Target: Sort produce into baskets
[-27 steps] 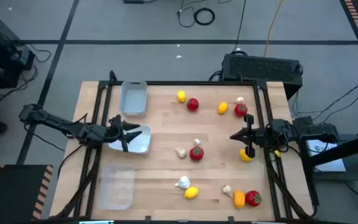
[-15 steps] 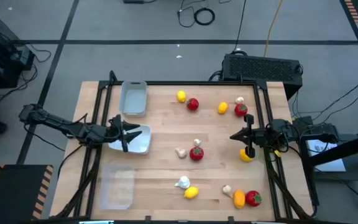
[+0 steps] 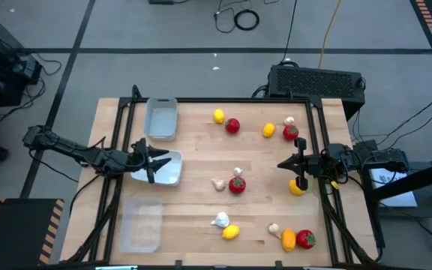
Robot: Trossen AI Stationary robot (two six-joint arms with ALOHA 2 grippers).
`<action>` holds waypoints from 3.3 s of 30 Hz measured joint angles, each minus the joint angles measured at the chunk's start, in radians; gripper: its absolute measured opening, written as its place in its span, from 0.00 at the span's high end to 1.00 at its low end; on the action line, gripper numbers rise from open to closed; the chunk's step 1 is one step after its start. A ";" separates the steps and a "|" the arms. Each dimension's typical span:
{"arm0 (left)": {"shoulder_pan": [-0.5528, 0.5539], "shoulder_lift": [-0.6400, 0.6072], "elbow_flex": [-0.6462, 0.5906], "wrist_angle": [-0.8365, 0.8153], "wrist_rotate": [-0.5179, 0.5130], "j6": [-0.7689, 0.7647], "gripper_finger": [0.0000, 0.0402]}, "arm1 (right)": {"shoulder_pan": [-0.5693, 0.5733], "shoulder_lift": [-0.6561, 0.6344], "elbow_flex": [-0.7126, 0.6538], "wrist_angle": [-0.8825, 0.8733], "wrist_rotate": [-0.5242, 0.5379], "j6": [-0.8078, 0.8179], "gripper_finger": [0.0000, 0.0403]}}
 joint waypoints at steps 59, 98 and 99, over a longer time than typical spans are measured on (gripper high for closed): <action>0.000 0.000 0.000 0.000 0.000 0.000 0.56 | 0.000 0.000 0.000 0.000 0.000 0.000 1.00; 0.001 0.345 0.359 0.113 0.172 0.215 0.56 | 0.000 0.002 0.000 0.277 0.004 0.726 1.00; 0.001 0.398 0.411 0.090 0.185 0.254 0.56 | 0.000 0.004 0.000 0.289 0.003 0.741 1.00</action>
